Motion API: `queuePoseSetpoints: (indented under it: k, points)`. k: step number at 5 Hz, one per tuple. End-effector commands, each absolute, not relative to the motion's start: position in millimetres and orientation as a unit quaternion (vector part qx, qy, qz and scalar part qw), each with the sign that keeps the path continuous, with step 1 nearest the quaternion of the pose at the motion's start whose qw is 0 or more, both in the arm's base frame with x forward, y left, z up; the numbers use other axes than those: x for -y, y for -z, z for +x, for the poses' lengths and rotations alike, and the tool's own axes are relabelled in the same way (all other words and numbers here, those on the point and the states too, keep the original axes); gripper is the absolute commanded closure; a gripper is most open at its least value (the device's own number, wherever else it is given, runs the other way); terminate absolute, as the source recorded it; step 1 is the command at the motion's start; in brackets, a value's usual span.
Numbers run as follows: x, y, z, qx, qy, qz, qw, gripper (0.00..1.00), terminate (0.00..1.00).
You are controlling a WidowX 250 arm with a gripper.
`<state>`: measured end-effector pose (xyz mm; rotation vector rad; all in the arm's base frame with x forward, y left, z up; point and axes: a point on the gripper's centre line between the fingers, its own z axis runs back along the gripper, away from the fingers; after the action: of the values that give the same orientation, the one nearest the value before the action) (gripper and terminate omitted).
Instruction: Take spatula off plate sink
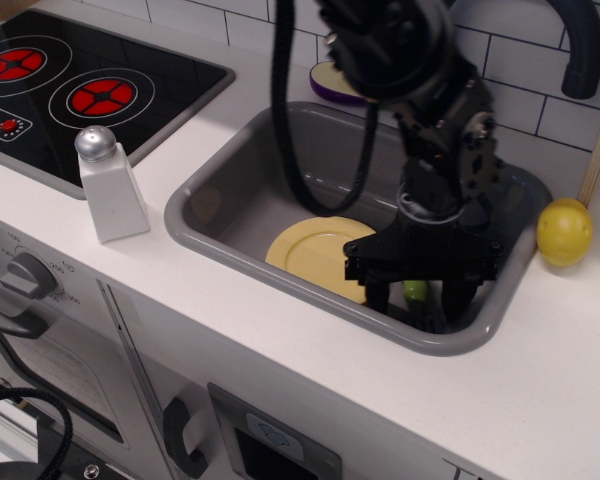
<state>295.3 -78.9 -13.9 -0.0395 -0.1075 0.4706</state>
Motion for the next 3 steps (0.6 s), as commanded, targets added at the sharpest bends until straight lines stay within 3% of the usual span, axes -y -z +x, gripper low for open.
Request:
queuePoseSetpoints:
  k: [1, 2, 3]
  points:
    - [81, -41, 313, 0.096, -0.195, -0.053, 0.975, 0.0, 0.0]
    - [85, -62, 315, 0.103, -0.174, -0.059, 0.978, 0.0, 0.0]
    - [80, -90, 320, 0.112, -0.136, -0.025, 0.984, 0.0, 0.0]
